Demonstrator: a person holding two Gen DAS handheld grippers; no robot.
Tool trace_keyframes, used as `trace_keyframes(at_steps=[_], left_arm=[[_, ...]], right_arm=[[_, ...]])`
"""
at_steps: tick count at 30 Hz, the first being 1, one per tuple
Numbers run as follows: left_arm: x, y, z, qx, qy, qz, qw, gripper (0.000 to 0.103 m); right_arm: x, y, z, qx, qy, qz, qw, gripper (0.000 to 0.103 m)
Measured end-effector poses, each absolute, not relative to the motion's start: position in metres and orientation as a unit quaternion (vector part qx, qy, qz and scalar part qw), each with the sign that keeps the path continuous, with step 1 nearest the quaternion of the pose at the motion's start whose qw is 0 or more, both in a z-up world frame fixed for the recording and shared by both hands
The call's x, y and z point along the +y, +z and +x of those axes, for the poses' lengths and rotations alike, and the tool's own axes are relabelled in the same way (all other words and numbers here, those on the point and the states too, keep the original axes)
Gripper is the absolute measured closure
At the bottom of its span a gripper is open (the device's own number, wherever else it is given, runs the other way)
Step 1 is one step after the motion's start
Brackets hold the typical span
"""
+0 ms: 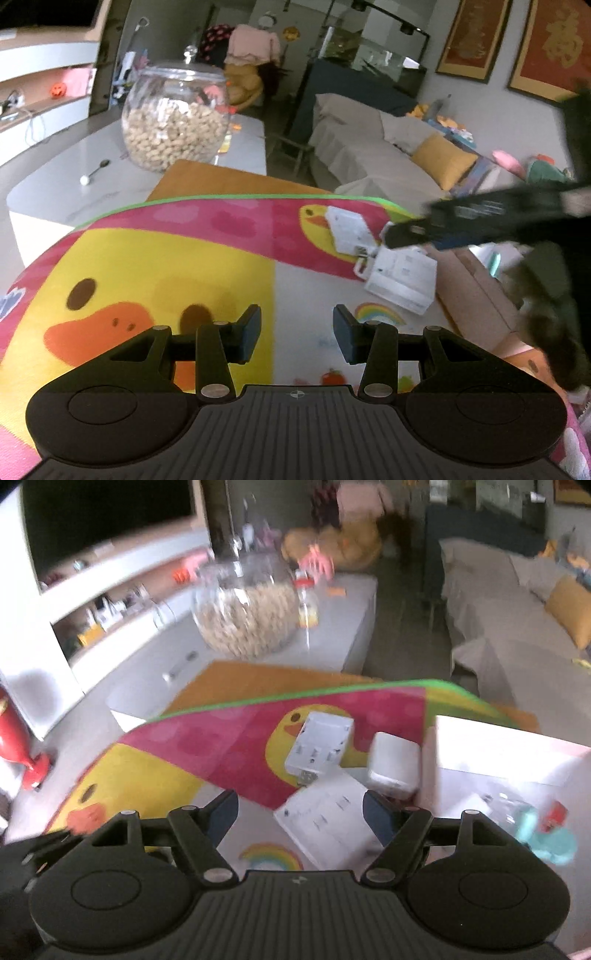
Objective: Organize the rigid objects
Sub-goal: 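Lower the black funnel into the pink box and open the right gripper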
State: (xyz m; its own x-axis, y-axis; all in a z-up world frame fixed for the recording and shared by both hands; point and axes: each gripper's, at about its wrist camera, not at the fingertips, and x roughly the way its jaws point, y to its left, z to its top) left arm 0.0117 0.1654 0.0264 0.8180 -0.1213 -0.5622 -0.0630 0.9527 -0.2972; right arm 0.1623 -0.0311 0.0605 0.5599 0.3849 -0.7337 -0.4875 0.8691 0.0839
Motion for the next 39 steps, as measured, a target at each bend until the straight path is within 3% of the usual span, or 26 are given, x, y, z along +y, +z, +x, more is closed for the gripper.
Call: trace_keyframes(at_steps=[7, 9, 14, 17, 25, 30, 33, 35, 39], left_arm=[[0.181, 0.023, 0.006, 0.299, -0.019, -0.169, 0.939, 0.056], [0.183, 0.022, 0.008, 0.298, -0.019, -0.174, 0.938, 0.056], [0.181, 0.023, 0.009, 0.300, -0.021, -0.176, 0.937, 0.056], [0.178, 0.025, 0.011, 0.302, -0.023, -0.172, 0.937, 0.056], [0.158, 0.033, 0.026, 0.303, -0.058, -0.152, 0.939, 0.056], [0.144, 0.038, 0.049, 0.301, -0.080, -0.140, 0.940, 0.056], [0.133, 0.046, 0.059, 0.293, -0.078, -0.130, 0.944, 0.056], [0.127, 0.050, 0.063, 0.289, -0.079, -0.121, 0.946, 0.056], [0.115, 0.053, 0.078, 0.284, -0.090, -0.107, 0.949, 0.056]], right_arm=[[0.002, 0.026, 0.193, 0.428, 0.181, -0.123, 0.877, 0.031], [0.000, 0.023, 0.186, 0.426, 0.181, -0.130, 0.877, 0.045], [-0.018, 0.029, 0.154, 0.446, 0.224, -0.114, 0.859, 0.067], [-0.030, 0.029, 0.126, 0.446, 0.251, -0.102, 0.853, 0.071], [-0.074, 0.032, 0.068, 0.424, 0.280, -0.040, 0.861, 0.070], [-0.112, 0.044, 0.030, 0.357, 0.275, -0.040, 0.892, 0.054], [-0.138, 0.050, 0.012, 0.324, 0.251, -0.042, 0.911, 0.050], [-0.158, 0.055, 0.006, 0.294, 0.202, -0.042, 0.933, 0.050], [-0.205, 0.063, 0.014, 0.210, 0.054, -0.029, 0.976, 0.038]])
